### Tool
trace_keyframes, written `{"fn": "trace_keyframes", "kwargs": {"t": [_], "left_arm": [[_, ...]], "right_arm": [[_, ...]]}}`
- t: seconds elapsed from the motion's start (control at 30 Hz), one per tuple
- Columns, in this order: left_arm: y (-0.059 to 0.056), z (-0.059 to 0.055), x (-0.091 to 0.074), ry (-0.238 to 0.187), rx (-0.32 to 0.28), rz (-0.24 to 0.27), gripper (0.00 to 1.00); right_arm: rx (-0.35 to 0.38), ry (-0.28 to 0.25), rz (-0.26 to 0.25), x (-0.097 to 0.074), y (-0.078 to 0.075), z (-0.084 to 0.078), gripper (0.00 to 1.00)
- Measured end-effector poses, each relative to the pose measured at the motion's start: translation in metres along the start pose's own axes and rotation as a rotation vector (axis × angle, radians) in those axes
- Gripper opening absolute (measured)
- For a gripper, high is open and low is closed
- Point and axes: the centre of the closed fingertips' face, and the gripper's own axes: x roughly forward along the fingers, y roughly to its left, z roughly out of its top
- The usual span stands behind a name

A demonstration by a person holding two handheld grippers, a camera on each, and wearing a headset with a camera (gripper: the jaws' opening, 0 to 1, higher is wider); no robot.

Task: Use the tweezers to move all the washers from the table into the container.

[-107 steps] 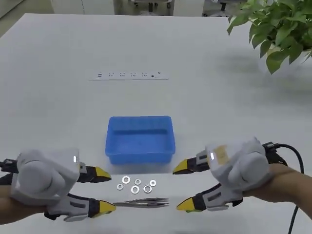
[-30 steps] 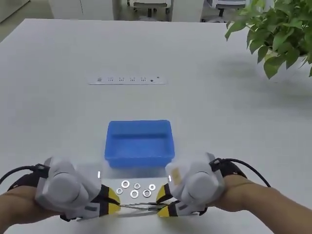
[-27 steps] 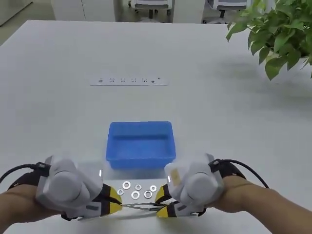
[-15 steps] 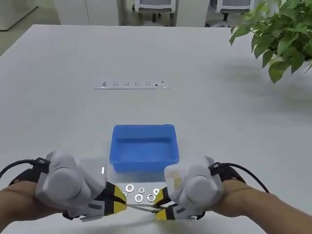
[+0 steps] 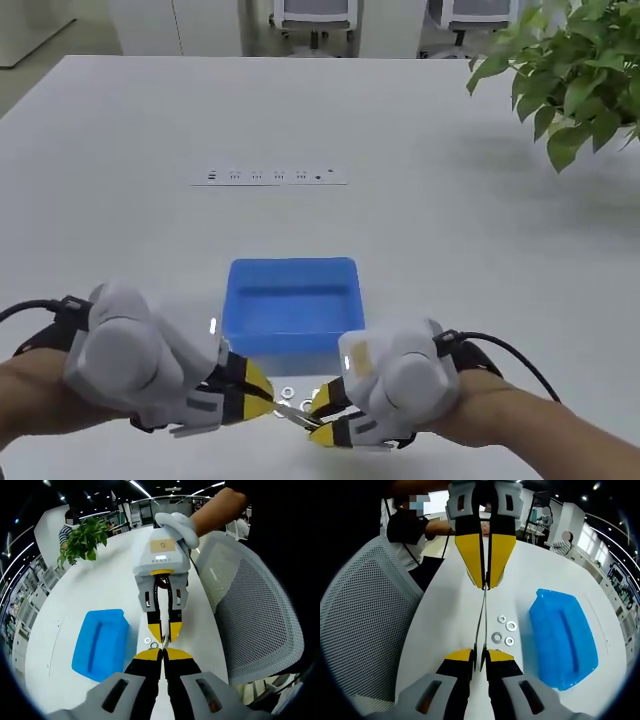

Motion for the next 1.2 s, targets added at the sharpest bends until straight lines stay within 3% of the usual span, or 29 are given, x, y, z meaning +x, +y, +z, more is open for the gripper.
{"fn": "trace_keyframes", "kwargs": {"t": [0.43, 1.2], "left_arm": [[0.000, 0.016, -0.003, -0.042, 0.016, -0.018, 0.06], [-0.006, 0.028, 0.006, -0.093, -0.013, -0.062, 0.05]], "right_arm": [[0.027, -0.051, -0.010, 0.002, 0.000, 0.012, 0.12], [0.052, -0.056, -0.011, 0.004, 0.004, 0.012, 0.14]]}}
